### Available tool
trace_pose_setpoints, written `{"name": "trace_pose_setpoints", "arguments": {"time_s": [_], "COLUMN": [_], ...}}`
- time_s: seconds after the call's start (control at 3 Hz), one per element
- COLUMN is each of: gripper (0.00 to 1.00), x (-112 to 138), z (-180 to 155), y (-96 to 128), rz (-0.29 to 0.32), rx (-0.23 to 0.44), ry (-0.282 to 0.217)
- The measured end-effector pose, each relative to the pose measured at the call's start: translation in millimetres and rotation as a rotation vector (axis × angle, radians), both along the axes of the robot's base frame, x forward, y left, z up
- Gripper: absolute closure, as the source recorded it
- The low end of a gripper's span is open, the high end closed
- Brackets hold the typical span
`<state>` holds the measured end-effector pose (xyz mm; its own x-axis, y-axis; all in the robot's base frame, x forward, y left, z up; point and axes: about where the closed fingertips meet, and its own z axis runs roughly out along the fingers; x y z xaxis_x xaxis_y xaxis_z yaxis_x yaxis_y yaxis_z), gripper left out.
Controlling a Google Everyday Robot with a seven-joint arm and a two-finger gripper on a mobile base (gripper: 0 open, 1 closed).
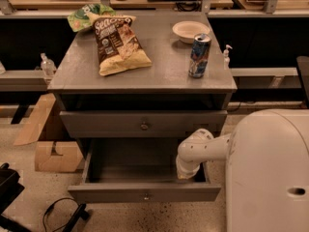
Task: Open middle drawer
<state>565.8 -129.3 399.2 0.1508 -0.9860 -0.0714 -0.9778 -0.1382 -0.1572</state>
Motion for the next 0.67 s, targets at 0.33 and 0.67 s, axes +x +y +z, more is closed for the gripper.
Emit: {"name": "trace_pose_setpoints", "arguments": {"time_s": [0.33,0.67], "gripper": [1.00,1.00], "x": [-17,-58], "z": [-9,-10], "y": [-2,-7], "rz": [0.005,-0.020], "rx": [-0.014,-0.030], "ry": [0.050,0.128]}}
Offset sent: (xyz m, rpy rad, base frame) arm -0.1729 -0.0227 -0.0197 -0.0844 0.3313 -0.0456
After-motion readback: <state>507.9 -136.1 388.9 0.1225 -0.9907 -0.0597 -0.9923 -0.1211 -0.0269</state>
